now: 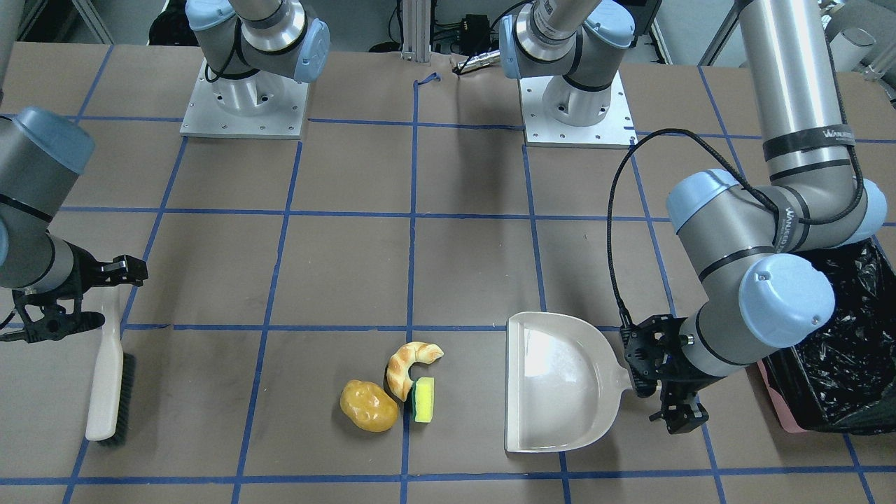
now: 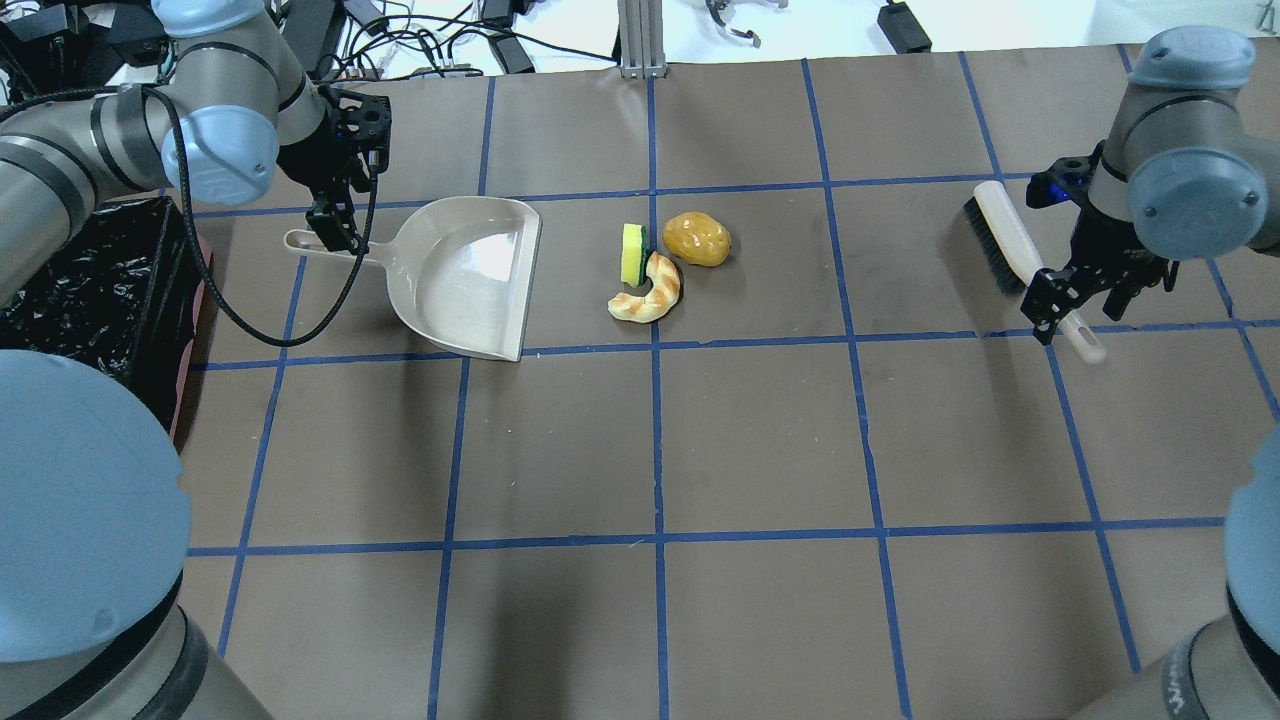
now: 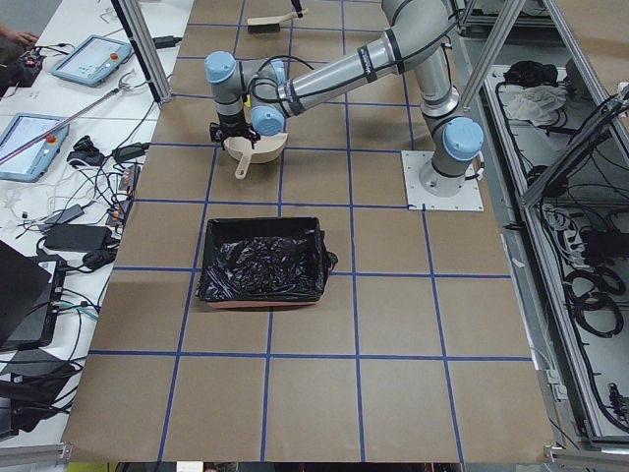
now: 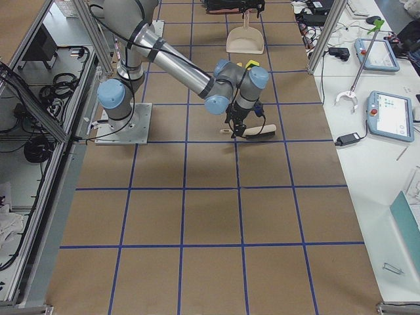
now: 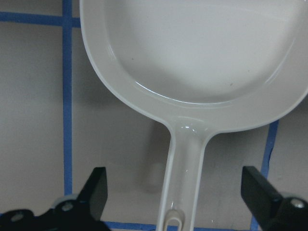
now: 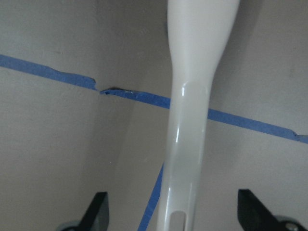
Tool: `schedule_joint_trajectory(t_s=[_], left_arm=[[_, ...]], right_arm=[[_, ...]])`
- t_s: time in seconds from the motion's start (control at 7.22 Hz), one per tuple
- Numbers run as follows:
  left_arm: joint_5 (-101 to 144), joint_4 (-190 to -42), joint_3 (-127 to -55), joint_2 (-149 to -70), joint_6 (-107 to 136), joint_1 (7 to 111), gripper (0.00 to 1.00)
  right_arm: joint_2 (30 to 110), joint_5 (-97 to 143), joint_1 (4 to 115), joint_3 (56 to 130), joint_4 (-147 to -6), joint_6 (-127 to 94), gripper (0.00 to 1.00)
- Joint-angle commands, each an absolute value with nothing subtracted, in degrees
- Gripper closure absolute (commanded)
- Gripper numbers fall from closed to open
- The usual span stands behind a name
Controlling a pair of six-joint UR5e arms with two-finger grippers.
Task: Sweep and dump trash into bin
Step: 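Close the left gripper on the dustpan handle while the right gripper grasps the brush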
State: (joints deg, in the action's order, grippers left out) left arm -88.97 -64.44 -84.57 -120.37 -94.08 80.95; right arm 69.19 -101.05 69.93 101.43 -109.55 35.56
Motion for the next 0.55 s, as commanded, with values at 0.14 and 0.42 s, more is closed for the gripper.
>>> schedule_joint_trajectory(t_s=[0.14, 0.42], left_arm=[[-86.0, -65.4, -85.4, -121.6, -101.9, 78.0, 0.03], [-85.6, -65.7, -86.7, -120.9, -103.1, 76.6, 0.03]], right_arm=[[69.2, -100.8, 69.7, 102.6, -112.1, 36.5, 0.19], [69.1, -100.8, 69.7, 102.5, -112.0, 36.6, 0.4]])
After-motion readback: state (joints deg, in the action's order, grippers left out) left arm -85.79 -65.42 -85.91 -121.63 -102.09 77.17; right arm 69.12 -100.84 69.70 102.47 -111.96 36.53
